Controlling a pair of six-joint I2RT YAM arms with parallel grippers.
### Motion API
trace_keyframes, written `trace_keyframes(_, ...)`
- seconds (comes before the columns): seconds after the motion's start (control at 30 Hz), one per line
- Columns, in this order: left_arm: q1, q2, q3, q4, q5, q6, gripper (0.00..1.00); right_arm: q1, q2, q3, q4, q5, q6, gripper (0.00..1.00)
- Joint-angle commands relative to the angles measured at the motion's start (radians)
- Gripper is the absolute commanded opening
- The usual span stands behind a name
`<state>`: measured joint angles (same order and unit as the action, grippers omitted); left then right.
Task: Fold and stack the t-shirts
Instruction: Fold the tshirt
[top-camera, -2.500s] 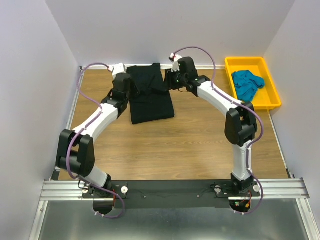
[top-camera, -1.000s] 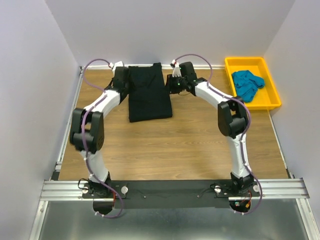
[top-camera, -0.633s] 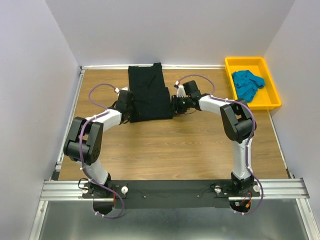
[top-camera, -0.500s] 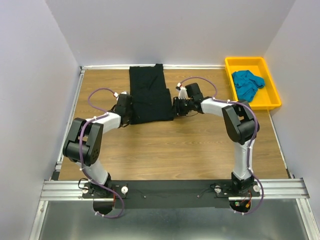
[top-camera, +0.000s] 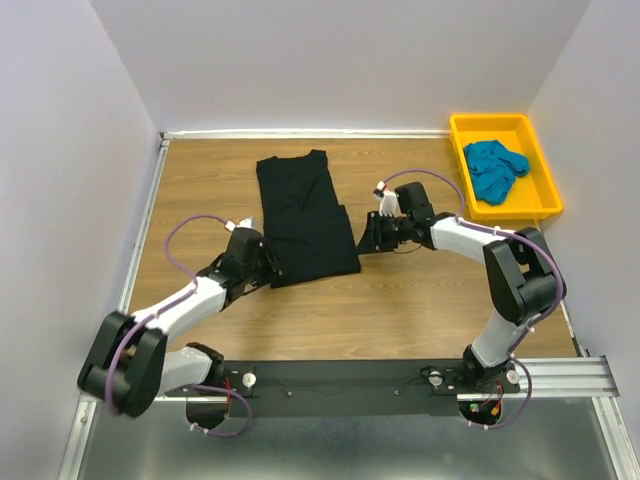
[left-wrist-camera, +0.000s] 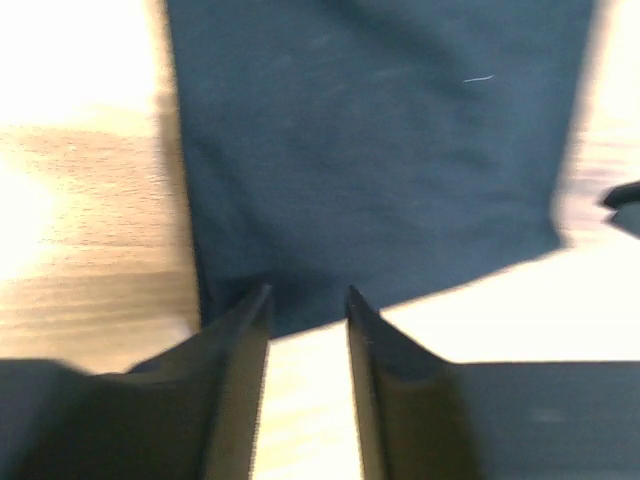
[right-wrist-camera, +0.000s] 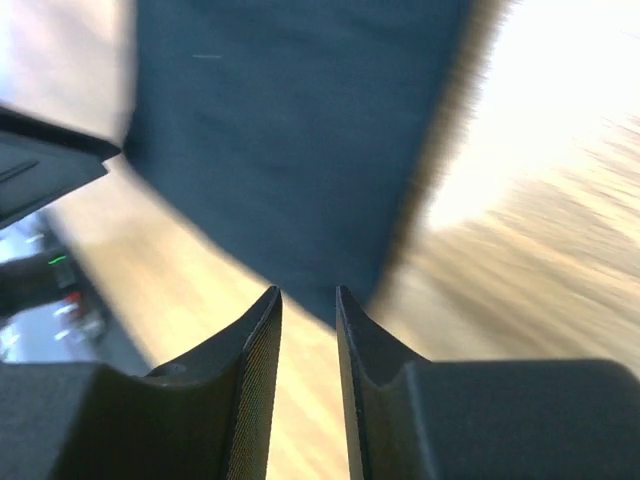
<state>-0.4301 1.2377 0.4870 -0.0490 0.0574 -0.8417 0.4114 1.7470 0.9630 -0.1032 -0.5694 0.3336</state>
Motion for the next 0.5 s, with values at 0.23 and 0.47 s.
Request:
trace_keyframes(0.23,-0.029,-0.137,0.004,0.044,0.028,-0.017,0.32,0.185,0.045,0.040,0.347,-0.305,0.266,0.42)
trace_keyframes(0.47,-0.030,0.054,-0.073,0.109,-0.016,-0.098,0.10,0.245,0.287,-0.007,0.686,-0.311,0.446,0.42)
